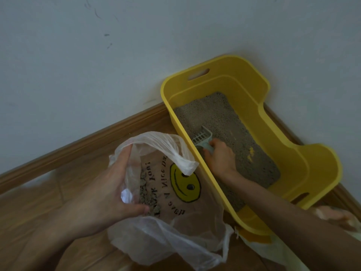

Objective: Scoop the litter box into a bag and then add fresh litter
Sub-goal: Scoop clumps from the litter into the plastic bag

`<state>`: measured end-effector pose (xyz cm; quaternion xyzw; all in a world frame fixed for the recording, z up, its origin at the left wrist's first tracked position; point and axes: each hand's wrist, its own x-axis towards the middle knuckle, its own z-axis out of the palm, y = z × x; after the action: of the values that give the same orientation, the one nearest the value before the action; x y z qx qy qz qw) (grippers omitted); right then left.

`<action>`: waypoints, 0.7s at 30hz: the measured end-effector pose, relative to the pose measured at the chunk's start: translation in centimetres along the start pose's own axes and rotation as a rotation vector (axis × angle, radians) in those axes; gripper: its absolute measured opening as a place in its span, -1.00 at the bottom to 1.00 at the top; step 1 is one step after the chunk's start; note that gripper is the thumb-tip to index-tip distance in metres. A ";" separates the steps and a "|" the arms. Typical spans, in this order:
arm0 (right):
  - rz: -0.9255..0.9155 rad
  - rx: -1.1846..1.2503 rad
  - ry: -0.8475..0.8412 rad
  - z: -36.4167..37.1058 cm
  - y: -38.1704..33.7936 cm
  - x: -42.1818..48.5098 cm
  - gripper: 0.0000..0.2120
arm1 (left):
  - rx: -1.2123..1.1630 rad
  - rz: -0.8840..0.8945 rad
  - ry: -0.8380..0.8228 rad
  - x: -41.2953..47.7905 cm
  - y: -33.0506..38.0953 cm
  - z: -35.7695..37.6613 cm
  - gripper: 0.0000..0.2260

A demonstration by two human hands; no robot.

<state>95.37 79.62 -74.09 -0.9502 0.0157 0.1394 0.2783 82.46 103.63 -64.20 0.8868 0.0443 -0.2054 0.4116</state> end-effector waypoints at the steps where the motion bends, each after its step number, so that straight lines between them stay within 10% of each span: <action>1: 0.016 0.029 -0.003 0.3 -0.2 0.2 -0.74 | -0.010 0.008 0.000 0.0 0.1 0.0 0.15; 21: 0.226 0.530 -0.072 2.6 0.8 4.4 -0.95 | 0.034 -0.010 0.029 -0.3 0.1 -0.3 0.12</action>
<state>98.84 80.53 -77.83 -0.8309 0.1477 0.1942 0.5001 82.36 103.87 -63.85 0.8963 0.0514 -0.1952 0.3947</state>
